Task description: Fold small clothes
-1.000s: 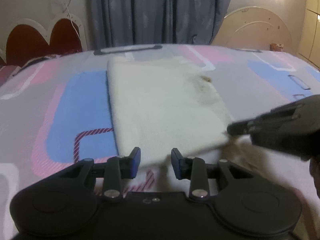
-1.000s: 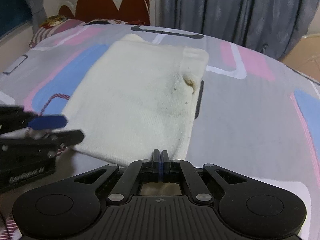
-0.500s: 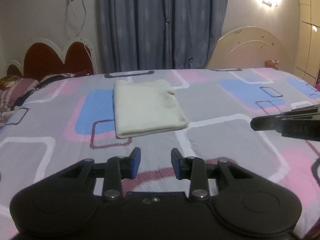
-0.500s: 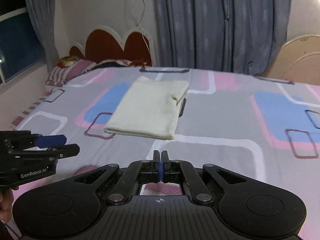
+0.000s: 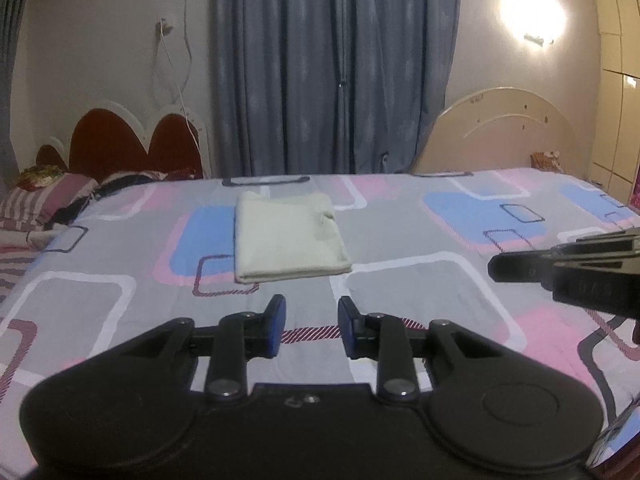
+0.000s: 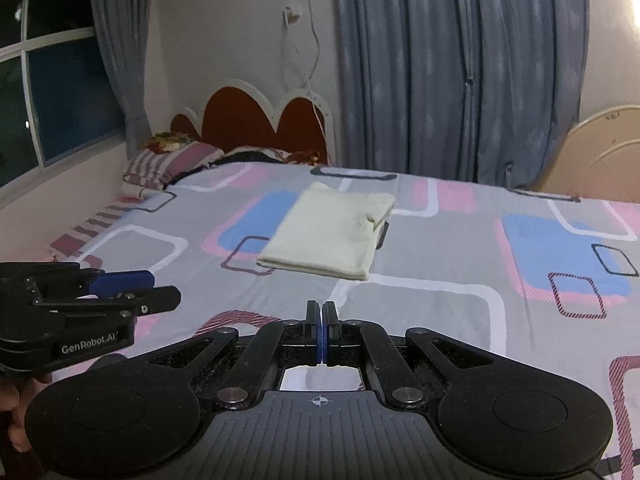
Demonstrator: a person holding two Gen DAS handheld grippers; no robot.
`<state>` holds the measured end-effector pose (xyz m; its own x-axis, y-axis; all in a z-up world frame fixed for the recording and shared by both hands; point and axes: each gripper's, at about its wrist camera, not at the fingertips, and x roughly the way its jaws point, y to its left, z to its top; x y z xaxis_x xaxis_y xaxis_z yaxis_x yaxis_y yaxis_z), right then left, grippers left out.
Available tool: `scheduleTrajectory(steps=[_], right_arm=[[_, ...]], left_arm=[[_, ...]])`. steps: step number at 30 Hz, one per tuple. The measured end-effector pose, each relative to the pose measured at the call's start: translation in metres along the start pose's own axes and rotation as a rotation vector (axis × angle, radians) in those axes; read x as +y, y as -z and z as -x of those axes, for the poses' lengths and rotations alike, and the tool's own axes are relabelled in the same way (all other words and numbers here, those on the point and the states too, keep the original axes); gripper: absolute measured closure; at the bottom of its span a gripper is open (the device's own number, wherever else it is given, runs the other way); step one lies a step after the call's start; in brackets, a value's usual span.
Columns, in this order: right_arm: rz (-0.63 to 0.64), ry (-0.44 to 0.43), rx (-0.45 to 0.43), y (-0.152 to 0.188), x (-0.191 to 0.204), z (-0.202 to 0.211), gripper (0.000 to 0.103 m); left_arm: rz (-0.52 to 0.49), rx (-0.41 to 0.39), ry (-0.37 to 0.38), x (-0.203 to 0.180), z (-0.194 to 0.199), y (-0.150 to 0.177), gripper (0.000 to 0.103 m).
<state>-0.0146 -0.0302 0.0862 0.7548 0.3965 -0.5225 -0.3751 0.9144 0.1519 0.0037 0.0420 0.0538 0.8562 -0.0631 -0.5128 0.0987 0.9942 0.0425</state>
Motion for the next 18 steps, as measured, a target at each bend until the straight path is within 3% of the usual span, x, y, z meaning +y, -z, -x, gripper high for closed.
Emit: scheduleTrajectory(steps=[11,16,17,18], right_arm=[[0.031,-0.027,-0.042,0.007,0.009,0.035,0.103],[0.033,-0.027,-0.047,0.01,0.01,0.041,0.103],[0.033,-0.026,-0.047,0.011,0.009,0.042,0.103],[0.039,-0.025,-0.053,0.012,0.009,0.043,0.103]], left_arm=[[0.008,-0.04,-0.029,-0.011,0.032,0.005,0.075],[0.014,-0.062,-0.047,-0.011,0.042,0.005,0.064],[0.017,-0.07,-0.044,-0.011,0.044,0.006,0.041],[0.02,-0.088,-0.055,-0.012,0.045,0.006,0.0]])
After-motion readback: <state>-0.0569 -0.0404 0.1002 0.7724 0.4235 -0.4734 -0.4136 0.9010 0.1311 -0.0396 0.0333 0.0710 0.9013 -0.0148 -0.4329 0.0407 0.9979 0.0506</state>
